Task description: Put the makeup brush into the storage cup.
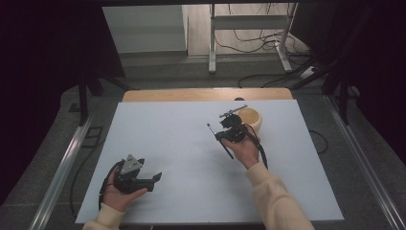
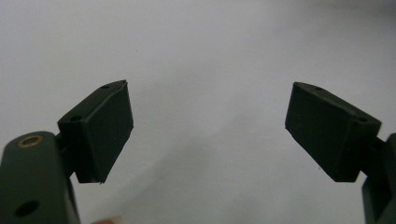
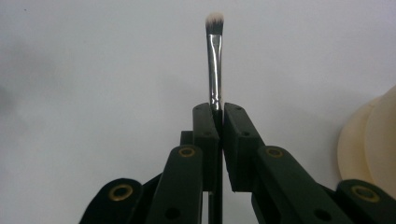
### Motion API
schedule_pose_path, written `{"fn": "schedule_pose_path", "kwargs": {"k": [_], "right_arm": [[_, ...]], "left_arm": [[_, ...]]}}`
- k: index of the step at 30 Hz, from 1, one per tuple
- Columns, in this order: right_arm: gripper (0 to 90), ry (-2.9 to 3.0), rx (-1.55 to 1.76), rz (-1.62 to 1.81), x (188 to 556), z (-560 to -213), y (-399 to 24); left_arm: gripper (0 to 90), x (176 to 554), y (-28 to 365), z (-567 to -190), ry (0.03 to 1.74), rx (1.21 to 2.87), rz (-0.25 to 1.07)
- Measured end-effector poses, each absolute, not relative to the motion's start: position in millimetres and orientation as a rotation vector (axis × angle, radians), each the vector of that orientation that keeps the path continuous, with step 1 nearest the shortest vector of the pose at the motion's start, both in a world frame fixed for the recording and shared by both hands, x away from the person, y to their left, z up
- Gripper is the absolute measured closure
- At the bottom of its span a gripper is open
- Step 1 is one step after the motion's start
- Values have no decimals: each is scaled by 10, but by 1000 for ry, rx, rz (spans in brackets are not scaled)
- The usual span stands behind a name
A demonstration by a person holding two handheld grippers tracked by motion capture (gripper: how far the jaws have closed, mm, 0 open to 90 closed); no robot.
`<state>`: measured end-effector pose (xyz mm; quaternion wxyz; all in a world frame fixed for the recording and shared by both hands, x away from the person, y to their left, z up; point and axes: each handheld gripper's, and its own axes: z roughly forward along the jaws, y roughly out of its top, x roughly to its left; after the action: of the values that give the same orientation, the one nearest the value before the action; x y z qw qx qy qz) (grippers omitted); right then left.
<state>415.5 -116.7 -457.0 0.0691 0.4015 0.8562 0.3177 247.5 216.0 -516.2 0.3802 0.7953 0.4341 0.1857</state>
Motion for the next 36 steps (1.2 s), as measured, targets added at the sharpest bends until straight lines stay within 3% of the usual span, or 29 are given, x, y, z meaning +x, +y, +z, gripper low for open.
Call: {"fn": "schedule_pose_path", "kwargs": {"k": [21, 36], "right_arm": [[834, 2524, 1226, 1113, 4079, -4492, -1368], [834, 2437, 1229, 1206, 4102, -4229, -1451]], "left_arm": [[153, 2482, 2149, -5173, 1110, 2037, 474], [153, 2477, 2166, -5162, 1109, 2031, 477]]}}
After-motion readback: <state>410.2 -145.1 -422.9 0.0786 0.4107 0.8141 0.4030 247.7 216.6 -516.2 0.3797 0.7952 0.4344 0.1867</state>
